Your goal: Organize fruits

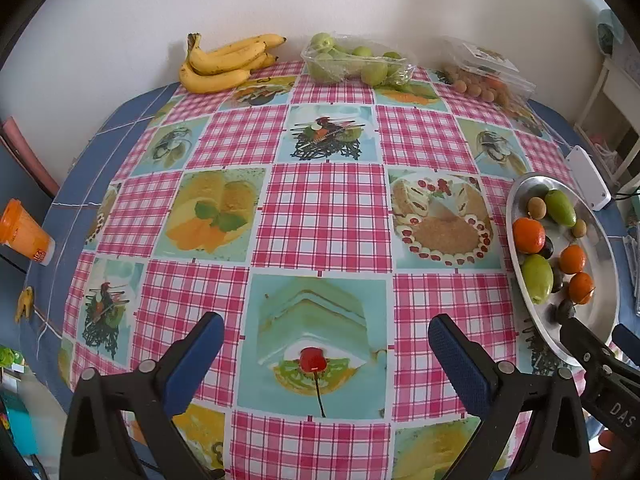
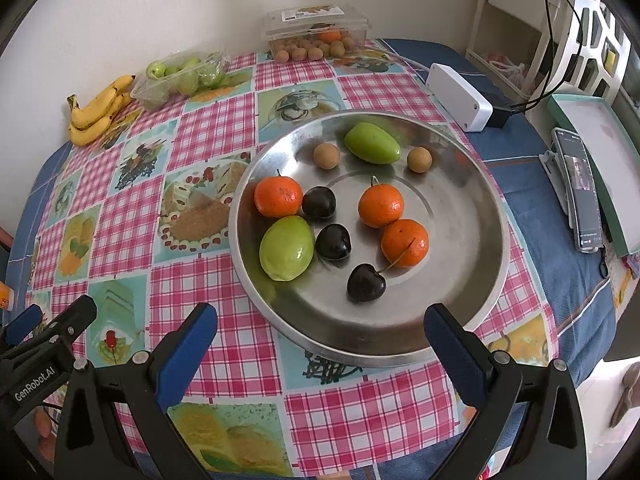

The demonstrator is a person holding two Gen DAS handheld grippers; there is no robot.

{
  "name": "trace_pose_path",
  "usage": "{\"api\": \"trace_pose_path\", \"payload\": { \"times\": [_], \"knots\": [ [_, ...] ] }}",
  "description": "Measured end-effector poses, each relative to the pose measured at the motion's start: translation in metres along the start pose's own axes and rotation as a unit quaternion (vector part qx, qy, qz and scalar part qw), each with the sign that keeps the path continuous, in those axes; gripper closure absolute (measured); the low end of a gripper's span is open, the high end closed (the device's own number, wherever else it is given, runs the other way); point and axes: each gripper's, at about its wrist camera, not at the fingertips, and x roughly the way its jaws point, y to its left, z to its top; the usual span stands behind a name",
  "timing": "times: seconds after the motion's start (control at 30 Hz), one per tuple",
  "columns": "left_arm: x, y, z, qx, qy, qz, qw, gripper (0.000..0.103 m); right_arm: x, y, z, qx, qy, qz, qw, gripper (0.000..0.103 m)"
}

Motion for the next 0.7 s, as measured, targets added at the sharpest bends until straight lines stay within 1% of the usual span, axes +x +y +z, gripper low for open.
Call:
{"api": "trace_pose_path", "payload": {
  "times": [0.7],
  "knots": [
    [0.01,0.0,0.001,-0.002,0.004,0.004,1.0,0.0,0.014,0.001,0.002,-0.004,0.01,-0.002,1.0,0.0]
  ]
}}
